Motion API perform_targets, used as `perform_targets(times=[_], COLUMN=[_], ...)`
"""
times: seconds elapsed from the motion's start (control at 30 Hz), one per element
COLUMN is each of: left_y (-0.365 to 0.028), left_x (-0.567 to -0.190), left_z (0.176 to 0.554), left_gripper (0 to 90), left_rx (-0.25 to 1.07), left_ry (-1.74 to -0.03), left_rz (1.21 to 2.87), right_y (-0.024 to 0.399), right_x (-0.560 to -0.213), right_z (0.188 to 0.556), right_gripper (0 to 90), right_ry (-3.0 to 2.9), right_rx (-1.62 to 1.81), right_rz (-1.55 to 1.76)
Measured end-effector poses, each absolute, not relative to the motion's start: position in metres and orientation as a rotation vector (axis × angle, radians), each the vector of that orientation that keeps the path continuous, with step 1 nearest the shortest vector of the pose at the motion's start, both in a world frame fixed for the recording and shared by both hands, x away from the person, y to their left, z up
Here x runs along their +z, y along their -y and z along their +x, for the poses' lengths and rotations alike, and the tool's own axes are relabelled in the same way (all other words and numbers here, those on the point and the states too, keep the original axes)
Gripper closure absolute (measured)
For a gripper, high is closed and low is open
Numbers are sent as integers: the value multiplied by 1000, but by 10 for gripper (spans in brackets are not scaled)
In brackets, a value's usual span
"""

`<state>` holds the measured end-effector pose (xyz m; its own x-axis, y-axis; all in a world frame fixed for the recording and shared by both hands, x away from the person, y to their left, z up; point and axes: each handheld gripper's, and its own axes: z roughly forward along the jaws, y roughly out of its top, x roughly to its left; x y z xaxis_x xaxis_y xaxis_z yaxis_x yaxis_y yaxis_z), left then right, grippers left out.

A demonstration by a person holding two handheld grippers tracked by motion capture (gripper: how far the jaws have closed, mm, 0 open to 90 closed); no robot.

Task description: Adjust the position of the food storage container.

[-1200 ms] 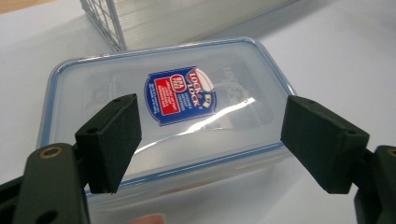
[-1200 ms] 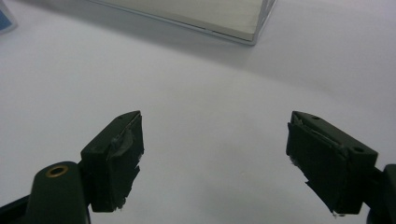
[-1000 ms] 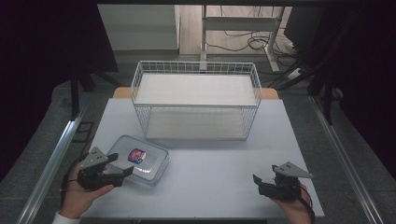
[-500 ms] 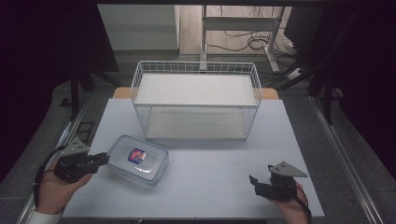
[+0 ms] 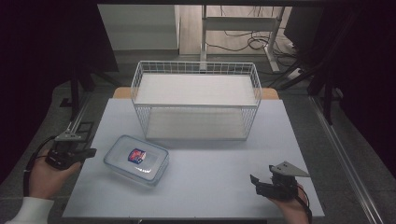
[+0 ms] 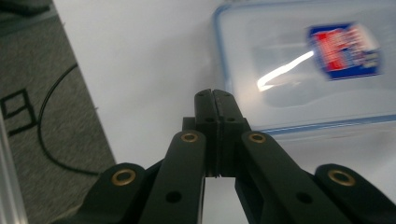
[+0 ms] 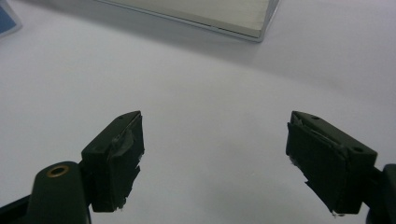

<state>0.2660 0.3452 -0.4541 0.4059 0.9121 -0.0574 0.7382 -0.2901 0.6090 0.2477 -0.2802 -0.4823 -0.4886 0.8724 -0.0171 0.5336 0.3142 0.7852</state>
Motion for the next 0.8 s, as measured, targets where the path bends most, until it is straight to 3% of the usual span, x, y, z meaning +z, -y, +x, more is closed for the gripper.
perform_targets(times=[0.47, 0.8], left_y=[-356, -337], left_x=[-498, -505], left_z=[300, 304], left_gripper=[900, 900], left_rx=[248, 236], left_ry=[-1505, -1472], left_rz=[2118, 2159], right_y=[281, 281], right_x=[-484, -485], right_z=[249, 249], right_gripper=[193, 194], right_ry=[-2139, -2142], right_rx=[1012, 1003], right_rz=[1271, 1286])
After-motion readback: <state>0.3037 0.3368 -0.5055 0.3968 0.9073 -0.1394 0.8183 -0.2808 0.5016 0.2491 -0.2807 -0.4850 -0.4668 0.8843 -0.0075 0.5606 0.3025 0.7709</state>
